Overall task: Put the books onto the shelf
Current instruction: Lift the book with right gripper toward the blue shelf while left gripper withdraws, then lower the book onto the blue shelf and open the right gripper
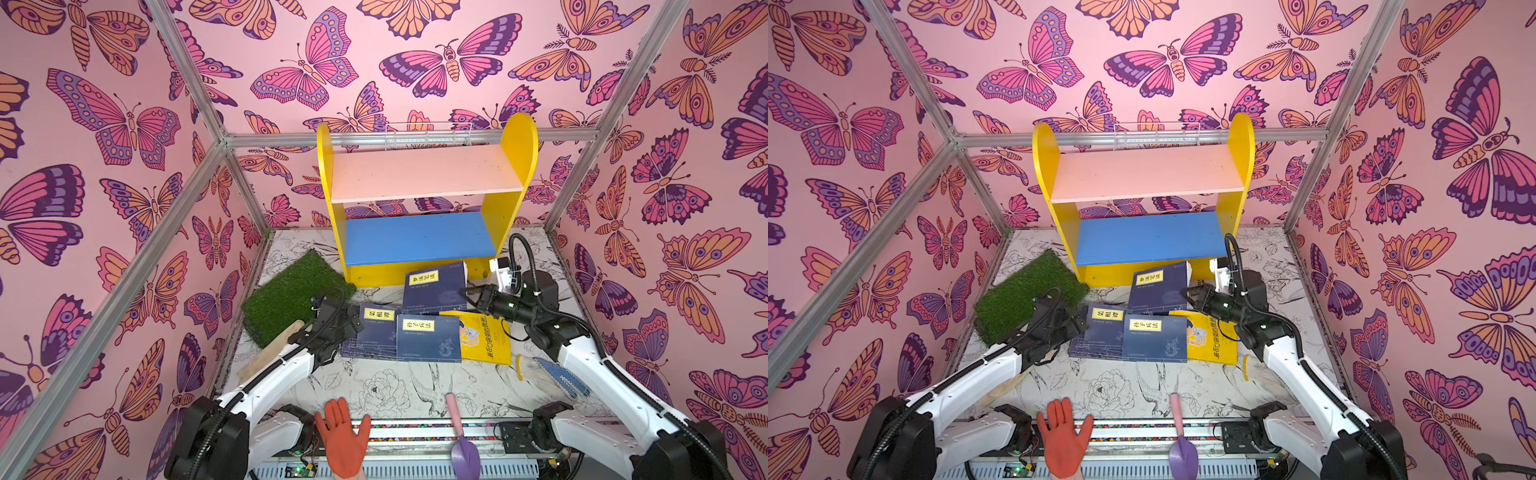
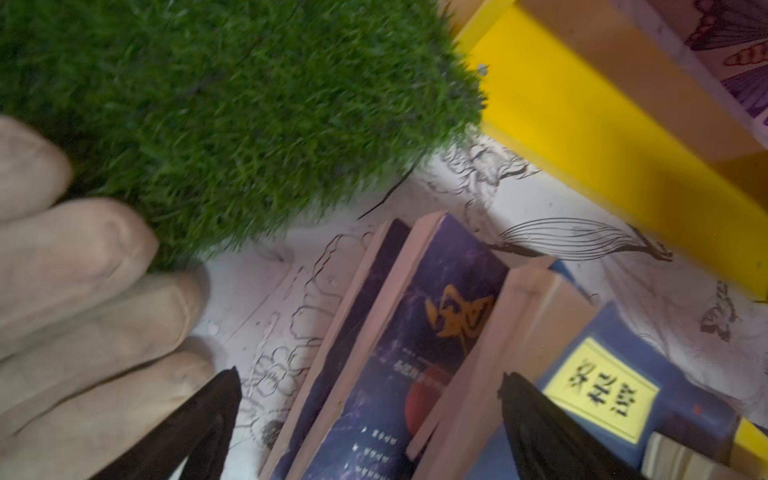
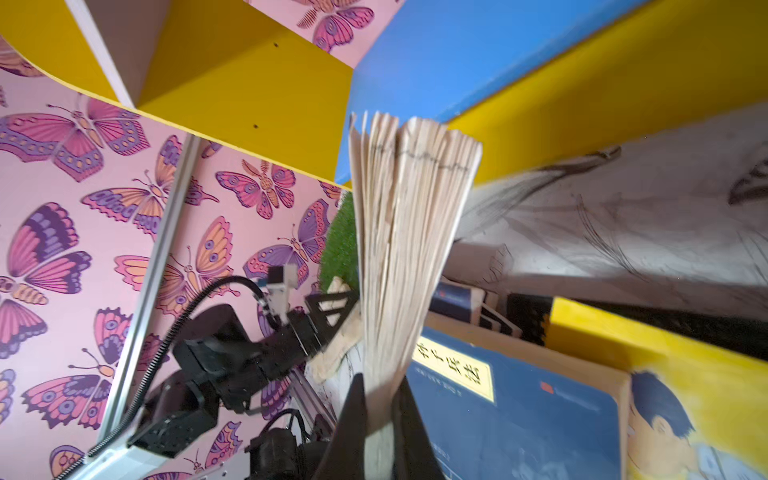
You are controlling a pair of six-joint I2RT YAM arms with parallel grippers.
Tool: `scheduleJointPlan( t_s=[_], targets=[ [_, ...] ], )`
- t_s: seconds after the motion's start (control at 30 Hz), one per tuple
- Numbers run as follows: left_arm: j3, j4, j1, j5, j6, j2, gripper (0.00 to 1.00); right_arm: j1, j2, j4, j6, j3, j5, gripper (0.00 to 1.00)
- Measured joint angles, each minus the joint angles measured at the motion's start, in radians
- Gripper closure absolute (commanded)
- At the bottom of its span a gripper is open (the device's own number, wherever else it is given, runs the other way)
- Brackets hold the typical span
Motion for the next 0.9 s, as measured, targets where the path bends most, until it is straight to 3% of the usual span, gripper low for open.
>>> scheduleJointPlan(
  t_s=[0.2,0.47,0.67,0.9],
  targets=[
    [-0.058,-0.029,0.0,-0.037,-0.024,-0.078,0.0,0.059,0.213,0.158,0.021,0.16,0.053,1.0],
    [-0.089,-0.052,0.0,-0.091,-0.022,-0.178,0.0,0.119,0.61,0.338,0.06,0.439,0.111,1.0],
    [-0.101,-0.078,0.0,-0.087,-0.05,-0.184,0.0,0.135,0.811,0.354,0.08,0.612,0.116,1.0],
    [-0.104,-0.098,0.0,-0.077,-0.076,-0.18,0.0,0.163,0.966,0.278,0.109,0.78,0.037,1.0]
  ],
)
